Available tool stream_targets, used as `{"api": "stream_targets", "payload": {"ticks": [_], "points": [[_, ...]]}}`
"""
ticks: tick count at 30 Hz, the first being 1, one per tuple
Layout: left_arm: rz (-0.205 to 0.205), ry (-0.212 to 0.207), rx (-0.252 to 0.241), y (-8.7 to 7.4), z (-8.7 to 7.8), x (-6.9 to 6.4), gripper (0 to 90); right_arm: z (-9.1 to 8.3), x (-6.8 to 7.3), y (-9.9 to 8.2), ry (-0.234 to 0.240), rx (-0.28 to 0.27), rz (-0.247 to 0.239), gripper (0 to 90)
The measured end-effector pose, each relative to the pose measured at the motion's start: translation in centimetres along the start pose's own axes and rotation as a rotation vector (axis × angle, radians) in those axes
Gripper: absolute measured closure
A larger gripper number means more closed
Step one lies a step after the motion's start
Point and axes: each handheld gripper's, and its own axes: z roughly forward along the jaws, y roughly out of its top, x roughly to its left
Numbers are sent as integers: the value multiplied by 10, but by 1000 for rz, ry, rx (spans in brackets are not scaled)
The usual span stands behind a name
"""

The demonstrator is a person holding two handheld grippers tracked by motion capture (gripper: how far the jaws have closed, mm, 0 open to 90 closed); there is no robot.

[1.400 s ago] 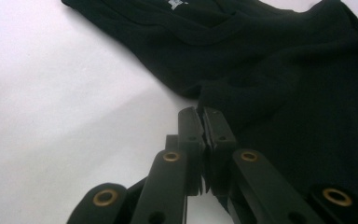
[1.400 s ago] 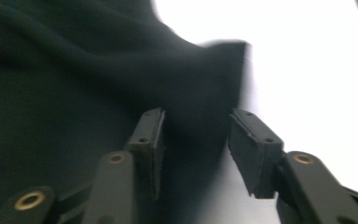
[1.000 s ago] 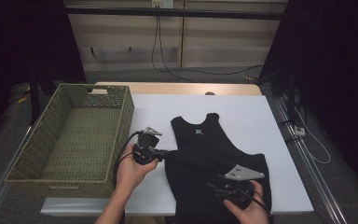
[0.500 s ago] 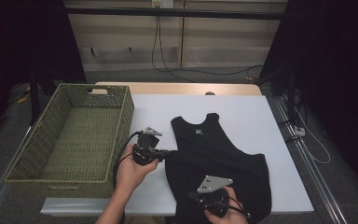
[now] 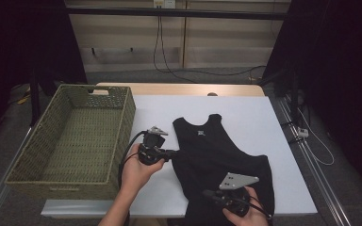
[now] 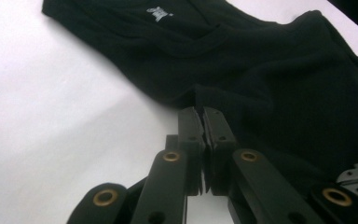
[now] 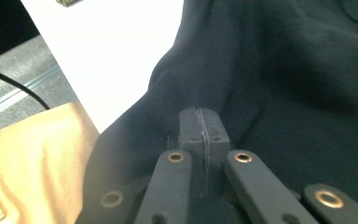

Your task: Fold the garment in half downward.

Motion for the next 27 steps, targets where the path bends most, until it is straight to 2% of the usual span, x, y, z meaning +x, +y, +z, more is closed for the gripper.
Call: {"api": "stream_targets", "payload": {"ticks": [2,4,7,8,9,12,14,16,17,19,21,27], "points": [[3,-11,-7,3,4,-3,874,-6,-5,-4,6,-21,27,900],[15,-31,-4,5,8,-6,873,-12,-10,-9,-20,-25,40,900],[26,-49,3,6,16,-10,865,-13,-17,-16,-66,6,51,900],[33,-57,-2,7,18,-12,860,-13,-20,-18,-62,9,59,900],[34,-60,-10,7,20,-13,823,-12,-22,-20,-76,16,69,900],[49,-80,15,7,25,-15,746,-8,-26,-27,-87,36,81,900],[60,-55,11,5,27,-15,593,-8,-28,-28,-80,30,99,900],[54,-54,15,1,26,-13,516,-7,-28,-29,-83,30,104,900],[48,-56,14,0,26,-12,447,-7,-27,-29,-85,29,103,900],[58,-53,40,-6,26,-9,403,-7,-28,-29,-83,28,105,900],[63,-54,44,-12,26,-7,334,-7,-28,-29,-78,26,107,900],[57,-100,54,-23,28,-4,311,-7,-30,-29,-70,25,120,900]]}}
